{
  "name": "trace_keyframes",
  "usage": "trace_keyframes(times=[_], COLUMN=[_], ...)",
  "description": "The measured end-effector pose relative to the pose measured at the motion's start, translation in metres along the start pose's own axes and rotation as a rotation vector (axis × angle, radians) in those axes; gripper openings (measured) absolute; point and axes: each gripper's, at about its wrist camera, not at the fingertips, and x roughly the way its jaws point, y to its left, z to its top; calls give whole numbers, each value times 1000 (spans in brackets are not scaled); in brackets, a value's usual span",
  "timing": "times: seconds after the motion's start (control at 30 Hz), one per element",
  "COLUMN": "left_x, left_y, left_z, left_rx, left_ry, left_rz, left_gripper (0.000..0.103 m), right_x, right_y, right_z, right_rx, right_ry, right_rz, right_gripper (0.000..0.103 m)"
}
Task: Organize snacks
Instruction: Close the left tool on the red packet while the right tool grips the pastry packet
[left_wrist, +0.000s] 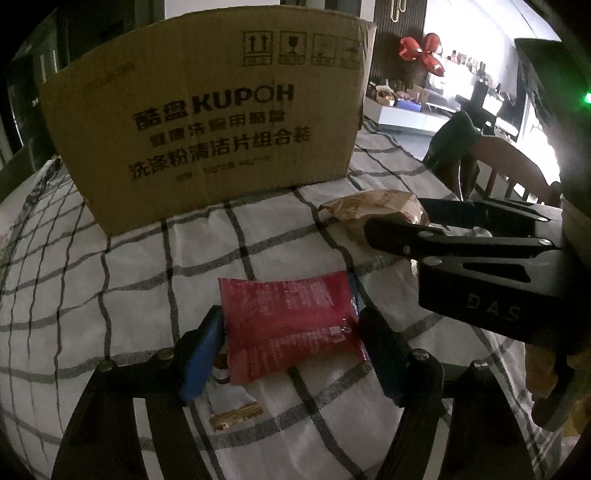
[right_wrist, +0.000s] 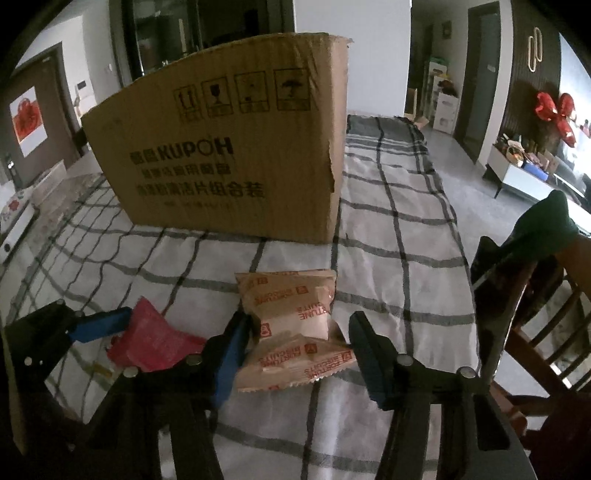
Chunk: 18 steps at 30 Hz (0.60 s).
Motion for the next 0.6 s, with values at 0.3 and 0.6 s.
trace_keyframes(times=[0.3,0.6], left_x=[-8,-25], left_y=[8,13], left_z=[-2,0], left_rx=[-25,-50], left_ry=[-13,-57], left_rz=[-7,-14], left_gripper=[47,46], right_x=[-5,-24], right_y=[0,5], right_z=[-3,-3], right_rx=[24,39], right_ry=[-31,-79], right_rz=[5,0], right_gripper=[46,45])
